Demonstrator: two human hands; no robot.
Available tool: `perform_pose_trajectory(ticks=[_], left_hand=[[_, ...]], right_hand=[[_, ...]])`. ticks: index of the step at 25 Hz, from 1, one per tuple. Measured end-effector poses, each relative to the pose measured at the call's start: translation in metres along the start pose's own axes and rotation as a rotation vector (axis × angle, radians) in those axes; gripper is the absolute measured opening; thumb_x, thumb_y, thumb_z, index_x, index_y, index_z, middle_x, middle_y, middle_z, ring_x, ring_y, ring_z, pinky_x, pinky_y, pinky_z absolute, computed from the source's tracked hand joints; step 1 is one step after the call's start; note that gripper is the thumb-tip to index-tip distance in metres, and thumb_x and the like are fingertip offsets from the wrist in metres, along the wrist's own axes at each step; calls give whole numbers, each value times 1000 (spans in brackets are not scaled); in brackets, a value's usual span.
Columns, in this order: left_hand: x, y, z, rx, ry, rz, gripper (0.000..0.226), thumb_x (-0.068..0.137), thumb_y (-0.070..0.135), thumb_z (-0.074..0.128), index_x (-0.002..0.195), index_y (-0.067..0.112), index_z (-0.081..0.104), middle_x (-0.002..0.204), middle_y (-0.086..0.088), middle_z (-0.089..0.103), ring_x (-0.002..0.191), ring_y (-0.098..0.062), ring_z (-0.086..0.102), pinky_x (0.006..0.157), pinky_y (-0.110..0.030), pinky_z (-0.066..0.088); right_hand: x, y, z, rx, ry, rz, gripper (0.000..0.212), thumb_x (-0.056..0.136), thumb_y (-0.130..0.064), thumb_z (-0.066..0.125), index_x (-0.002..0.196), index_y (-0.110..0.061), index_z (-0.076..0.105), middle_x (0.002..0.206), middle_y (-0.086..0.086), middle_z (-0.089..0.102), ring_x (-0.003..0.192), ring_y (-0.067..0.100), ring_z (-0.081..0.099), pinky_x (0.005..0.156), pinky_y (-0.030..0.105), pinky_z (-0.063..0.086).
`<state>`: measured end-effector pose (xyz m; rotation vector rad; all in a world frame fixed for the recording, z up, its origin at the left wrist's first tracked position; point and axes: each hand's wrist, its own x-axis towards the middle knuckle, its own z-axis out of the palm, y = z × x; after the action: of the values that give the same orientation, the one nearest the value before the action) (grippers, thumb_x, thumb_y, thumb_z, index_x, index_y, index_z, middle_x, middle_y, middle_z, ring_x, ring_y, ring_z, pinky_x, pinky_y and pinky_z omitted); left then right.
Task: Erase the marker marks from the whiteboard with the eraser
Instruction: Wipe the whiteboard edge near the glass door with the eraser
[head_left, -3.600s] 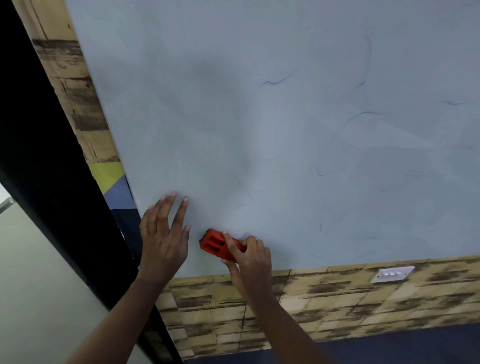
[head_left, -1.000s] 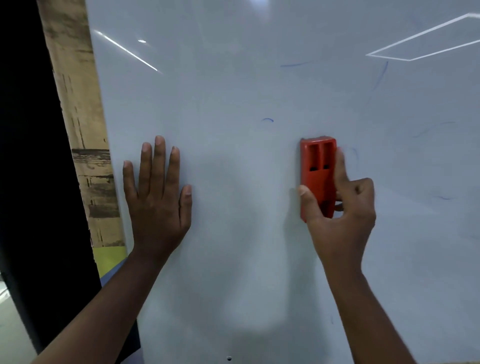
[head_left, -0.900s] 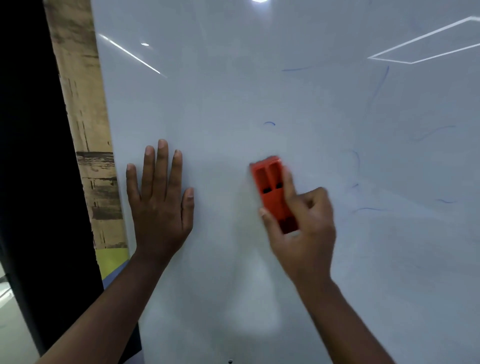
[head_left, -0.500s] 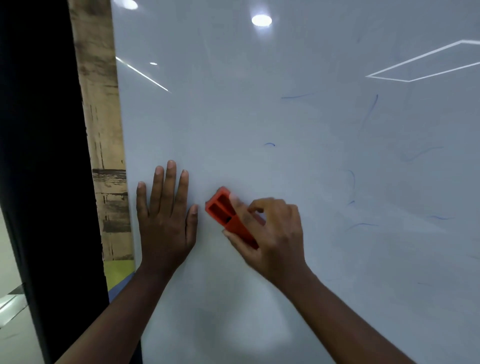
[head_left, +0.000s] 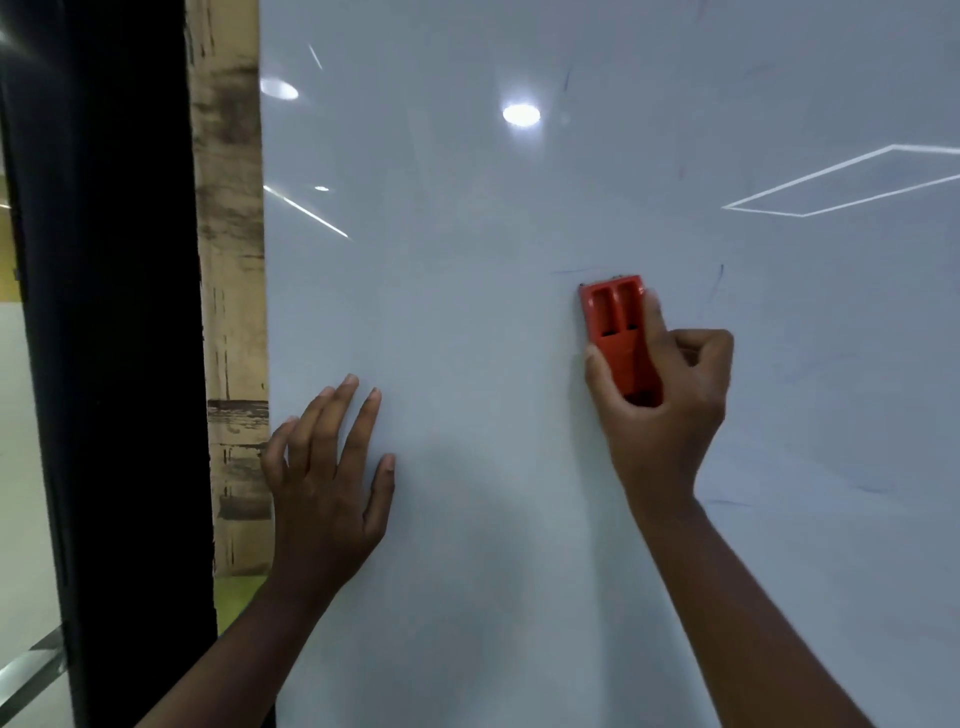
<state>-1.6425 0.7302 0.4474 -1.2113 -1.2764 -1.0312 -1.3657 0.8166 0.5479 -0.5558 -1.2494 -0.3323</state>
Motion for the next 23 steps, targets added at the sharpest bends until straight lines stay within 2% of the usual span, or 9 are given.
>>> perform_pose_trajectory(ticks=[5,9,13,17,23], left_hand=[[68,-12,-2,29,52,31,62,103,29,55,160,5,43,171,-18,33,160,-33,27,123,-61,24],[120,-17,3,21,0,63,70,107,41,43,168,10,25,177,-14,14,165,-32,11,130,-62,13],[127,-19,12,11,-25,73,71,109,42,37,169,10,20,178,-12,10,165,-30,8,131,-61,10],[126,-21,13,-11,-10,86,69,108,39,39,168,9,23,178,-11,13,165,-29,11,131,-61,12],[124,-21,13,-7,8,94,69,107,38,40,168,9,25,178,-12,15,164,-30,15,129,-64,16]], right_hand=[[-53,-36,27,-19,-242,-392,58,88,-38,76,141,-17,64,95,10,59,80,24,53,67,44,48],[-52,-33,38,-41,-261,-514,60,89,-44,77,140,-15,65,101,11,66,83,24,58,67,44,48],[-23,-32,39,-35,-243,-599,59,88,-48,76,137,-15,68,101,9,67,81,24,60,69,43,45],[30,-13,29,-87,-138,-487,58,90,-46,72,140,-18,65,103,8,63,80,25,60,72,44,44],[70,31,8,-73,148,-50,65,86,-43,77,145,-22,60,107,8,53,86,17,52,79,57,53]])
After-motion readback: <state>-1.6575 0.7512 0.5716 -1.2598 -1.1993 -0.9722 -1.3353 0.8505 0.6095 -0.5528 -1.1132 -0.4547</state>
